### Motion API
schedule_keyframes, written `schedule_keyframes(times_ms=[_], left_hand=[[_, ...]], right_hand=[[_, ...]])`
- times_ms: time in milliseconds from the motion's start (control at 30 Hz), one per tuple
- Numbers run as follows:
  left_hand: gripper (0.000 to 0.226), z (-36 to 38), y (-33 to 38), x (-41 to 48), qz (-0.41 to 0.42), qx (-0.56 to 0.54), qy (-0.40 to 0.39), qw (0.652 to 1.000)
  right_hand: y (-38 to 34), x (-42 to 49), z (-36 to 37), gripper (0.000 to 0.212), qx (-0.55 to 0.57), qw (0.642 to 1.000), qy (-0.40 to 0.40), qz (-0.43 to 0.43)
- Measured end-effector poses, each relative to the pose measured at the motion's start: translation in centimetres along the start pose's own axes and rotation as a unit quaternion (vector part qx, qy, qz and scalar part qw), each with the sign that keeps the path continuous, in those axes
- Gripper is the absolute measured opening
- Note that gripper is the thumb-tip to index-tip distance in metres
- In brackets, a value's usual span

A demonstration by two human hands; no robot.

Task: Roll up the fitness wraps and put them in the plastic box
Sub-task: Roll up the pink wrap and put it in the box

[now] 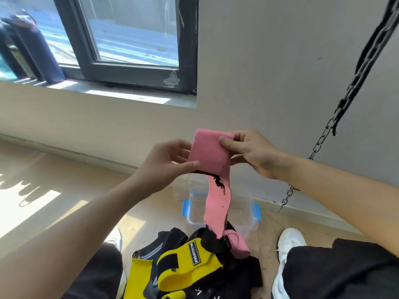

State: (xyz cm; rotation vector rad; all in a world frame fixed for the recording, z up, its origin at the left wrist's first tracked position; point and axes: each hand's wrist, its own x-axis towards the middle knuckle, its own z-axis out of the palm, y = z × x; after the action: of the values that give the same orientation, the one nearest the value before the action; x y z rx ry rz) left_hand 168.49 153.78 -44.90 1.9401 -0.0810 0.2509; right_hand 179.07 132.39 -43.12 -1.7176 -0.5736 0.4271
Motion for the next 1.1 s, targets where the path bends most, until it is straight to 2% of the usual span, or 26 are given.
schedule_keyframes(times_ms=[100,200,300,367,467,533,600,700,767,833,900,1100], left_hand=[[0.017,-0.5,1.5,0.4,0.046,0.016,0.031,0.998],[0.016,-0.6,3.0,0.7,0.087,-0.033,0.072,0.993],[0.014,0.0,4.1,0.6,0.091,-0.061,0.092,0.99],[0.011,0.2,4.7,0.5,0.082,-0.076,0.104,0.988],[0.009,0.0,5.2,0.2,0.073,-0.104,0.123,0.984],[0.009,-0.2,5.1,0.2,0.061,-0.127,0.128,0.982],[0.011,-0.2,4.9,0.4,0.047,-0.129,0.15,0.979],[0.022,0.0,4.7,0.7,0.054,-0.061,0.217,0.973],[0.034,-0.1,4.5,0.8,0.056,-0.056,0.188,0.979],[0.05,0.0,4.8,0.6,0.051,-0.097,0.095,0.989],[0.052,0.5,5.0,0.5,0.049,-0.113,0.047,0.991],[0.021,2.1,6.7,-0.1,0.018,-0.049,0.08,0.995]], right_hand=[[-2.0,0.1,0.3,0.028,0.002,1.0,0.005,0.009],[-3.3,-0.3,0.7,0.047,-0.006,1.0,-0.009,0.019],[-4.5,-1.7,0.6,0.071,0.021,0.998,-0.051,0.028],[-5.5,-2.9,0.5,0.077,0.014,0.997,-0.069,0.015],[-6.5,-3.8,0.6,0.057,-0.058,0.995,-0.059,-0.046],[-6.9,-3.7,0.9,0.054,-0.082,0.993,-0.042,-0.08],[-6.9,-3.3,1.4,0.046,-0.083,0.991,-0.017,-0.106],[-5.8,-2.7,1.9,0.025,-0.075,0.988,0.019,-0.132],[-4.9,-2.5,1.8,0.018,-0.043,0.99,0.039,-0.131],[-4.2,-2.3,1.5,0.017,-0.011,0.991,0.044,-0.125],[-3.9,-2.0,1.1,0.021,0.011,0.992,0.036,-0.117],[-3.3,-2.1,0.3,0.032,0.018,0.993,0.023,-0.115]])
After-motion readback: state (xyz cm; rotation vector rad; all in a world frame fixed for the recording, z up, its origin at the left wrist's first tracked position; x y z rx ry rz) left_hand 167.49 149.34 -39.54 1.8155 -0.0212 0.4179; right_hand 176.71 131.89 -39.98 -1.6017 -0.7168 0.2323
